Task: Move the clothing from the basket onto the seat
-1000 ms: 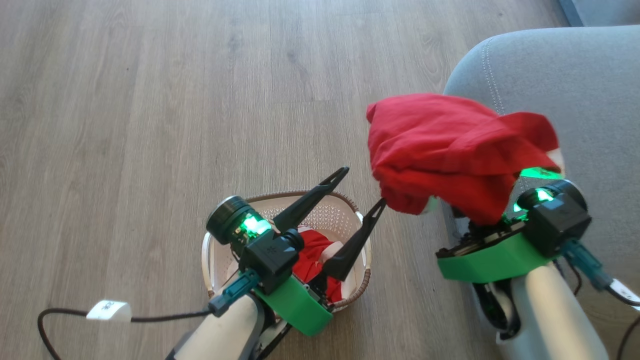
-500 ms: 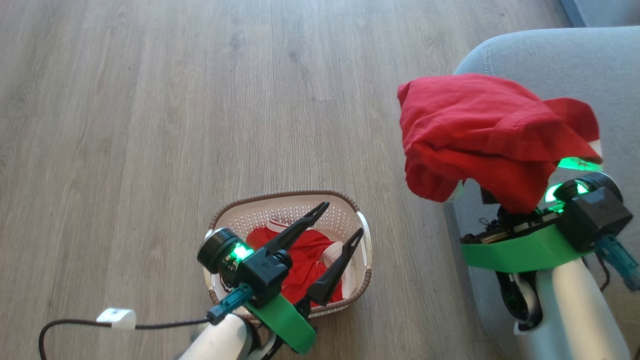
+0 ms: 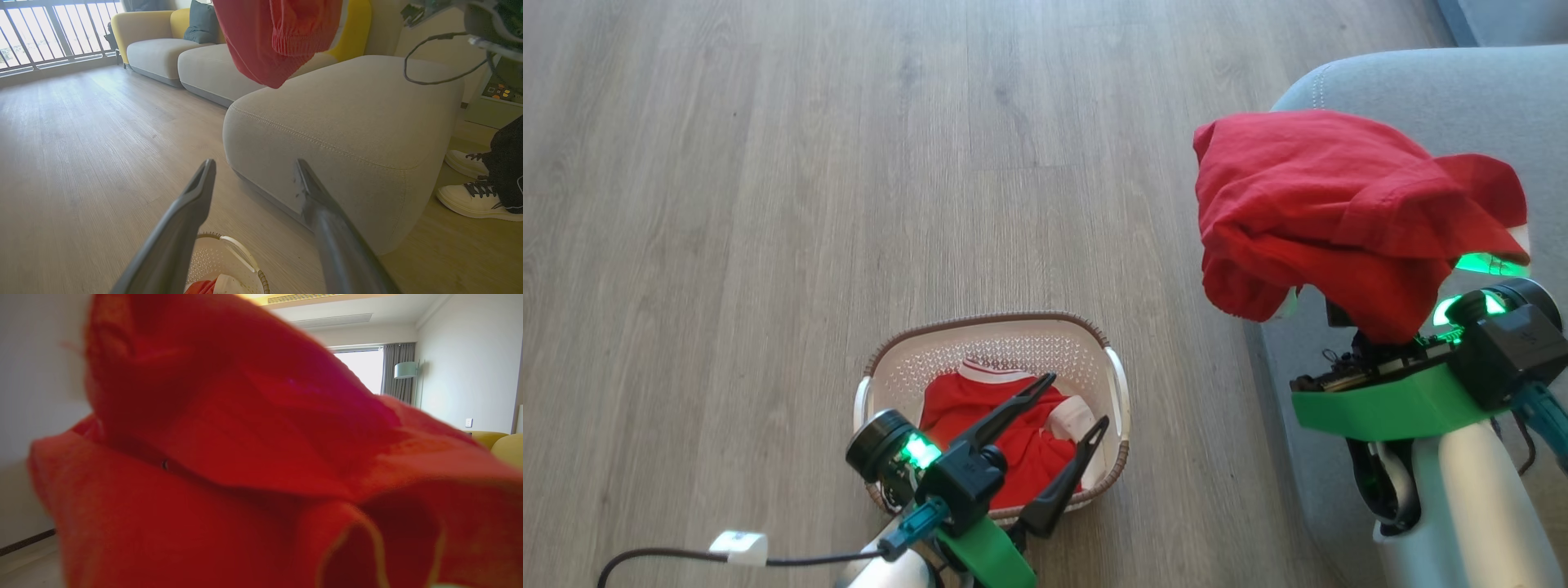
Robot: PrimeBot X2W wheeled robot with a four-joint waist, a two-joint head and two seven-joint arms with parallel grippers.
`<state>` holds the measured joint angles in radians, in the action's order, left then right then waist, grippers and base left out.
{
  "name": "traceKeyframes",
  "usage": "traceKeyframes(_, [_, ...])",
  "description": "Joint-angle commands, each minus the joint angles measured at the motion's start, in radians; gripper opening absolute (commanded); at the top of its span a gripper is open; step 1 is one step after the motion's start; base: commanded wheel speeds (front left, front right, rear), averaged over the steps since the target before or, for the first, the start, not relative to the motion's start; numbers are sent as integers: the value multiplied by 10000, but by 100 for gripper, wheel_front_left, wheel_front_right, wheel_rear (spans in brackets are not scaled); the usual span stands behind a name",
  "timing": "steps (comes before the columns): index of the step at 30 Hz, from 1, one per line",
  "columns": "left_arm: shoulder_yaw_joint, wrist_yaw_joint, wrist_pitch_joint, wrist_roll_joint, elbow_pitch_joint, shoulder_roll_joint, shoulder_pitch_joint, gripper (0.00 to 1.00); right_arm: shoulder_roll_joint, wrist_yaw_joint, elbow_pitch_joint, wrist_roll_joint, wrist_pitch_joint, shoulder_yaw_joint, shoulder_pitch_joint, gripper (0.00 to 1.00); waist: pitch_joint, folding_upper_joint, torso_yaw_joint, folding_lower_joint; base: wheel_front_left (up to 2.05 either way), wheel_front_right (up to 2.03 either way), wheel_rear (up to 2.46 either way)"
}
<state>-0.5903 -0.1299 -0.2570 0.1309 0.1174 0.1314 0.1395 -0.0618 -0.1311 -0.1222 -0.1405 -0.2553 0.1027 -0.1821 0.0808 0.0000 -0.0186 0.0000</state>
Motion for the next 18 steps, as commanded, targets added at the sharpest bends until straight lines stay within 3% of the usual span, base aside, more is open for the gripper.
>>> traceKeyframes(1, [296,-8,-47,-20,-271,5,217,100,116,4,-395,53,-65,172,-320,0,-10,0,-19,0,0,0,0])
traceKeyframes(9, [-384,-8,-47,-208,68,304,60,100,116,4,-369,42,-65,69,-276,0,-89,0,-119,0,0,0,0])
traceKeyframes(18, [-297,-8,-47,-86,246,179,-116,100,116,4,-345,48,-65,50,-236,0,-170,0,-189,0,0,0,0])
